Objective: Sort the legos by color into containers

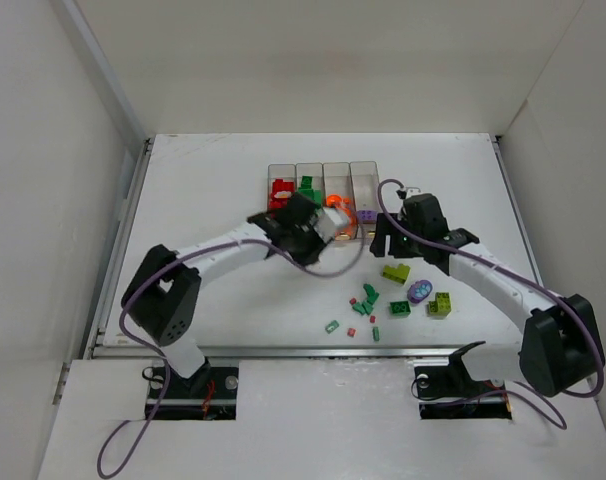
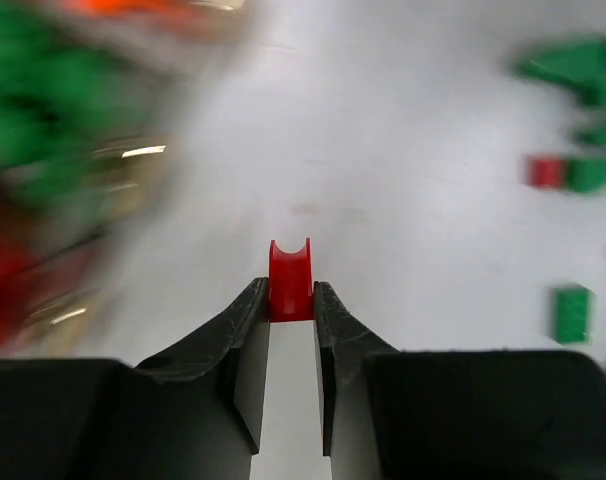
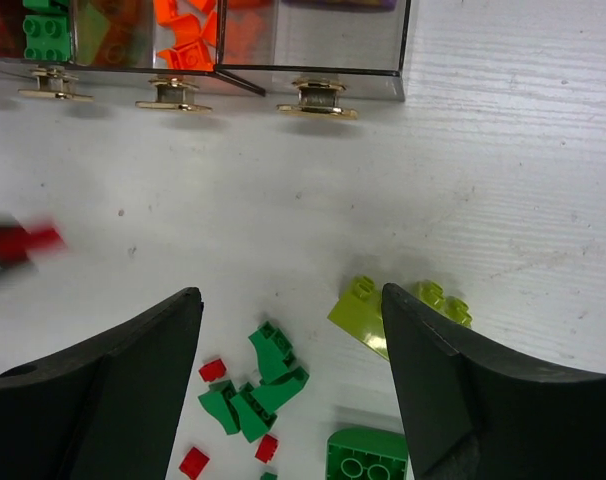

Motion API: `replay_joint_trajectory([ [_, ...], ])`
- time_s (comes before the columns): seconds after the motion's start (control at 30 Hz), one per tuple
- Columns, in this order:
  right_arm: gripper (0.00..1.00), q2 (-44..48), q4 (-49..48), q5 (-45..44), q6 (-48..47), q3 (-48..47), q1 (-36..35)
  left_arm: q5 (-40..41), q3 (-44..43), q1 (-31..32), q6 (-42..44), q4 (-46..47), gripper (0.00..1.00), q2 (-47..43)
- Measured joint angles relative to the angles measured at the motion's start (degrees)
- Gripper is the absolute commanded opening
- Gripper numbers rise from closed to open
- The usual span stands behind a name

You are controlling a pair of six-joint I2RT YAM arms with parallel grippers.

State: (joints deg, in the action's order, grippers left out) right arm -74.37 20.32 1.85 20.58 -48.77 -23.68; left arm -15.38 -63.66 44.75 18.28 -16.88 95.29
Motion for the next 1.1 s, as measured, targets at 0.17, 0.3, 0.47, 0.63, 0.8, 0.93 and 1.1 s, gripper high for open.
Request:
replay_joint_trajectory([
  [0.17, 0.78, 0.9, 0.83, -0.52, 0.26, 0.0, 0.0, 6.75, -7.21, -16.87, -6.51, 2.01, 0.0, -2.1],
  [0.3, 0.78, 0.94, 1.4, -1.01, 0.76, 0.0, 0.0, 12.13, -13.03, -22.45, -7.78, 4.48, 0.0, 0.11],
  [0.47, 0.78, 0.94, 2.51, -1.68, 1.36, -0.02, -0.28, 13.88, -19.52, -23.5, -7.8, 6.88, 0.09, 8.2],
  [0.63, 0.78, 0.94, 4.87, -2.91, 1.49, -1.05, -1.68, 13.57, -20.39, -23.76, -7.63, 8.11, 0.31, 13.77],
  [0.8, 0.81, 0.94, 6.78, -4.02, 1.44, -3.13, -3.32, 13.42, -20.92, -24.04, -7.15, 8.22, 0.64, 15.63],
  [0.93, 0.82, 1.18, 8.72, -5.33, 1.33, -3.37, -6.19, 12.52, -20.55, -24.24, -6.19, 10.73, 0.71, 15.06],
  [1.1, 0.82, 1.27, 10.75, -5.97, 1.57, -3.1, -10.67, 11.8, -18.86, -24.24, -5.53, 11.47, 0.71, 11.58],
])
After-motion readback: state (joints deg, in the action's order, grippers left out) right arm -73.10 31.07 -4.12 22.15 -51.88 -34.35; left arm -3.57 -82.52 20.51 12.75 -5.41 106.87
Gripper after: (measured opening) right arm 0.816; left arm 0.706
